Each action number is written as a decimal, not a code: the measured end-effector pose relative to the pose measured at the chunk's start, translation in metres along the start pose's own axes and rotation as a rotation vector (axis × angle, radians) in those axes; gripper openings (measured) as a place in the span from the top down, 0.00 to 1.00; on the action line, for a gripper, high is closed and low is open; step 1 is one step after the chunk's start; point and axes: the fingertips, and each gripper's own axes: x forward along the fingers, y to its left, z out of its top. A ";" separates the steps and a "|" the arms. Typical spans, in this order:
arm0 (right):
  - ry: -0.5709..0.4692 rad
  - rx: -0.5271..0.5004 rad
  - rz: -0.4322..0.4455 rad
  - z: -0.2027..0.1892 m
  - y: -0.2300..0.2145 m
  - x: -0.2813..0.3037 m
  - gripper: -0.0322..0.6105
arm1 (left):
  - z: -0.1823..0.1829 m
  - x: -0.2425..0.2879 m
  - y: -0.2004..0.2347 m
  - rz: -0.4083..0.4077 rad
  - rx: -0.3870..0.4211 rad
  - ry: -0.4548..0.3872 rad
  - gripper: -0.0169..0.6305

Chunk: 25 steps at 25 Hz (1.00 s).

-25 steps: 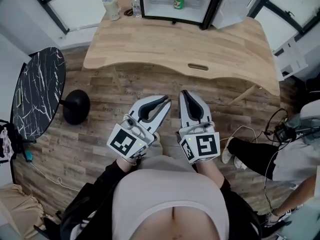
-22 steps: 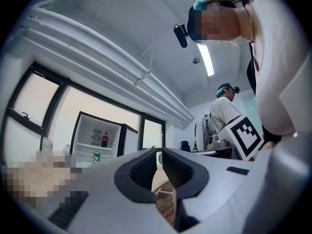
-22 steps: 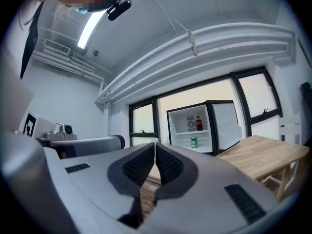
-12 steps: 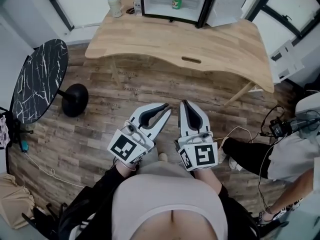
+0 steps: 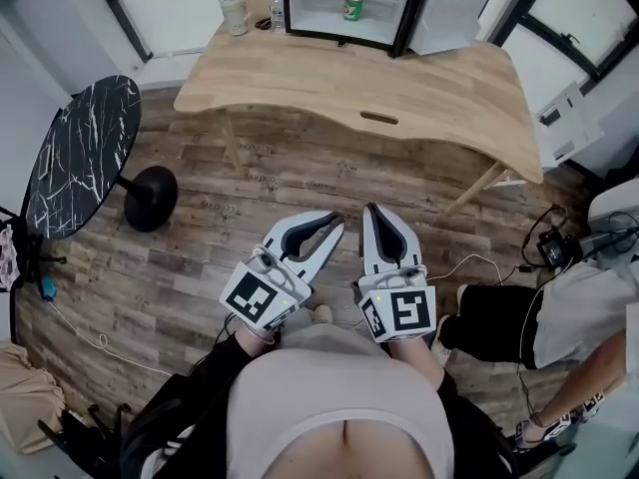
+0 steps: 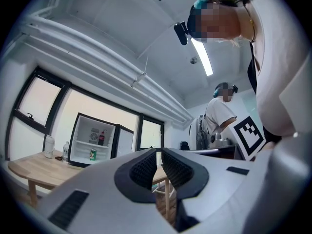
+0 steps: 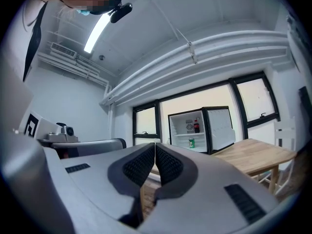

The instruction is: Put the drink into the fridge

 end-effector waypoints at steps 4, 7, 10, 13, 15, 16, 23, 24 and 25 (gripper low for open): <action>0.005 0.040 -0.009 0.002 -0.004 0.000 0.90 | 0.003 0.002 -0.001 0.000 -0.008 -0.005 0.91; 0.015 0.051 -0.010 -0.002 -0.003 -0.001 0.90 | -0.002 -0.001 -0.005 -0.004 -0.020 0.000 0.91; 0.024 0.039 -0.005 -0.006 -0.001 -0.003 0.91 | -0.003 -0.002 -0.005 0.002 -0.015 -0.001 0.91; 0.023 0.029 -0.004 -0.008 -0.002 -0.003 0.91 | -0.004 -0.001 -0.006 0.000 -0.011 0.003 0.91; 0.028 0.036 -0.003 -0.011 -0.003 -0.003 0.91 | -0.006 -0.001 -0.007 -0.002 -0.012 0.008 0.91; 0.030 0.037 -0.001 -0.012 -0.003 -0.003 0.91 | -0.007 -0.001 -0.007 -0.002 -0.012 0.009 0.91; 0.028 0.014 0.001 -0.008 -0.003 -0.003 0.91 | -0.004 0.003 -0.008 -0.005 -0.008 0.010 0.91; 0.031 0.016 0.002 -0.009 -0.003 -0.003 0.91 | -0.005 0.003 -0.008 -0.004 -0.009 0.010 0.91; 0.032 0.018 0.003 -0.009 -0.003 -0.002 0.91 | -0.005 0.003 -0.008 -0.004 -0.009 0.010 0.91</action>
